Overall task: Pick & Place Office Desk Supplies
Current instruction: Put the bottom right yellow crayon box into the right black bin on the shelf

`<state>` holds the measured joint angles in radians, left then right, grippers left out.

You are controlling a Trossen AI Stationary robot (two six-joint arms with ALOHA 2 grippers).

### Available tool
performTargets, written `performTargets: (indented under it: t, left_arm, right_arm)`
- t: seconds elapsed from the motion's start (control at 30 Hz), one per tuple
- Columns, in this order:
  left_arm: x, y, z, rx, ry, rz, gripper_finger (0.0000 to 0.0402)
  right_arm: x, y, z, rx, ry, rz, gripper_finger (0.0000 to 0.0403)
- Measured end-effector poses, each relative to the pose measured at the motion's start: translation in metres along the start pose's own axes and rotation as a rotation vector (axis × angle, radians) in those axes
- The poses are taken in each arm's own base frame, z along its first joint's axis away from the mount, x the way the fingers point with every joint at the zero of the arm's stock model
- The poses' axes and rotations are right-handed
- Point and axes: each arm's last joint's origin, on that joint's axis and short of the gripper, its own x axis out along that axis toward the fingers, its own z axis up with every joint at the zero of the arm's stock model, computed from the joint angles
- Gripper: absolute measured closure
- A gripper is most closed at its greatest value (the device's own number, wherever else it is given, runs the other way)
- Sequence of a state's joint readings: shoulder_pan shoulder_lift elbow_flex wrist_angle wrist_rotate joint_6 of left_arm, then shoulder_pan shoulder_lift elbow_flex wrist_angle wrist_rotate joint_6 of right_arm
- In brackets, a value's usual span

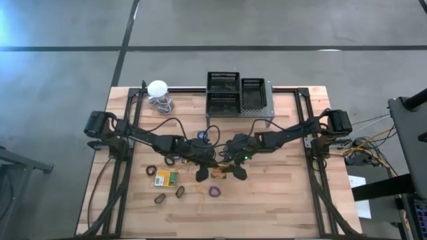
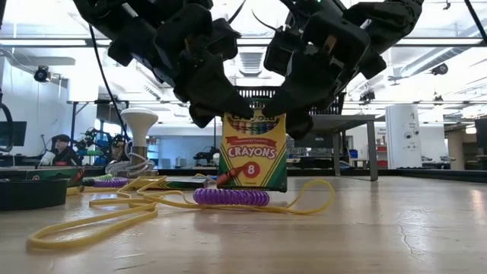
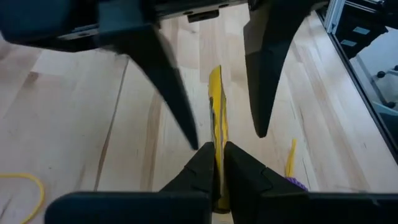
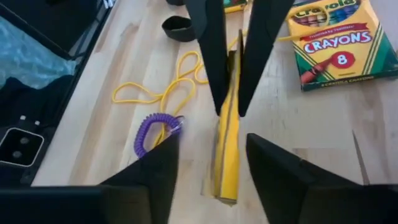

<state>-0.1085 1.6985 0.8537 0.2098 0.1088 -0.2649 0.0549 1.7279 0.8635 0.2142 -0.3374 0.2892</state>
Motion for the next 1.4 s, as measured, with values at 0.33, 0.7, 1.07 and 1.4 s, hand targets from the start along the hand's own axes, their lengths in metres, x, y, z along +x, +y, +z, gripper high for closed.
performTargets:
  t: [0.33,0.7,1.07,1.4]
  left_arm:
    - [-0.003,0.002,0.003,-0.001,-0.011,-0.001,0.0294]
    - [-0.059,-0.013,0.029,-0.009,-0.144,-0.038,0.0183]
    - [-0.056,-0.014,0.003,-0.032,-0.239,0.105,0.0203]
    - [-0.045,-0.013,0.006,0.002,-0.326,0.084,0.0214]
  right_arm:
    - [0.001,0.001,-0.001,0.049,-0.006,-0.030,0.0372]
    - [-0.036,0.029,0.009,0.046,-0.035,-0.162,0.0375]
    - [-0.182,0.070,0.055,-0.032,-0.275,-0.438,0.0374]
    - [-0.297,-0.002,0.120,-0.115,-0.099,-0.664,0.0374]
